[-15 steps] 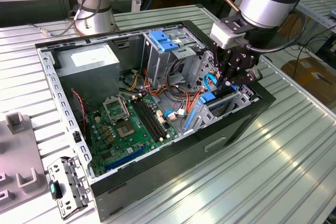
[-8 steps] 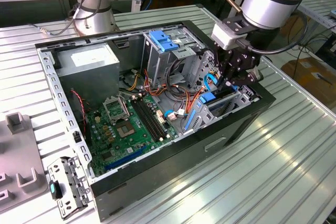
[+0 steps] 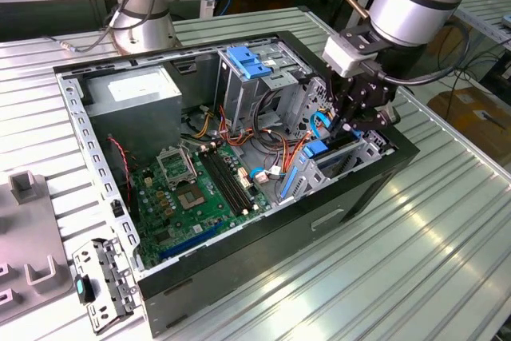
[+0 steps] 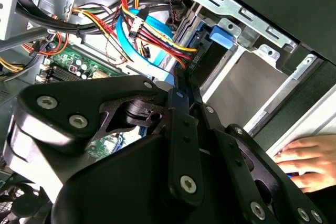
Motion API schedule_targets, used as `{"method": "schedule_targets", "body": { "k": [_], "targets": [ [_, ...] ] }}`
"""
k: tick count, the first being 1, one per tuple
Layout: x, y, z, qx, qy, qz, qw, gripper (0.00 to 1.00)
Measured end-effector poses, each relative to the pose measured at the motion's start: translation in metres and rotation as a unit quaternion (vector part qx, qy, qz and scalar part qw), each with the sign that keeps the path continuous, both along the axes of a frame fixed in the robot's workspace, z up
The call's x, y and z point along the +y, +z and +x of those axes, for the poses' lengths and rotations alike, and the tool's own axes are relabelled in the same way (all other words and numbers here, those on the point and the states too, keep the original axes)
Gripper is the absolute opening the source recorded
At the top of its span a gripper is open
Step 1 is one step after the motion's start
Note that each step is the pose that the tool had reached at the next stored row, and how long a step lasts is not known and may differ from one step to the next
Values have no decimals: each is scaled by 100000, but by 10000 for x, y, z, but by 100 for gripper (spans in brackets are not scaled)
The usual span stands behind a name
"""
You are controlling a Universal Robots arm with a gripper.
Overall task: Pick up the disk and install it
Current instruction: 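Insert the second disk wire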
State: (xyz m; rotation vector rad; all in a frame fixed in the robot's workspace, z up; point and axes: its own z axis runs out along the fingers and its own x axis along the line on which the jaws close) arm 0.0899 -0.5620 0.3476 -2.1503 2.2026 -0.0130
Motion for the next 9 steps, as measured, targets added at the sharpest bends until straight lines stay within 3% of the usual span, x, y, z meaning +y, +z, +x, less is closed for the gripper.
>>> {"method": "schedule_targets", "body": {
  "k": [9],
  "targets": [
    [-7, -10, 0, 0, 275, 78, 100000, 16]
  ]
}}
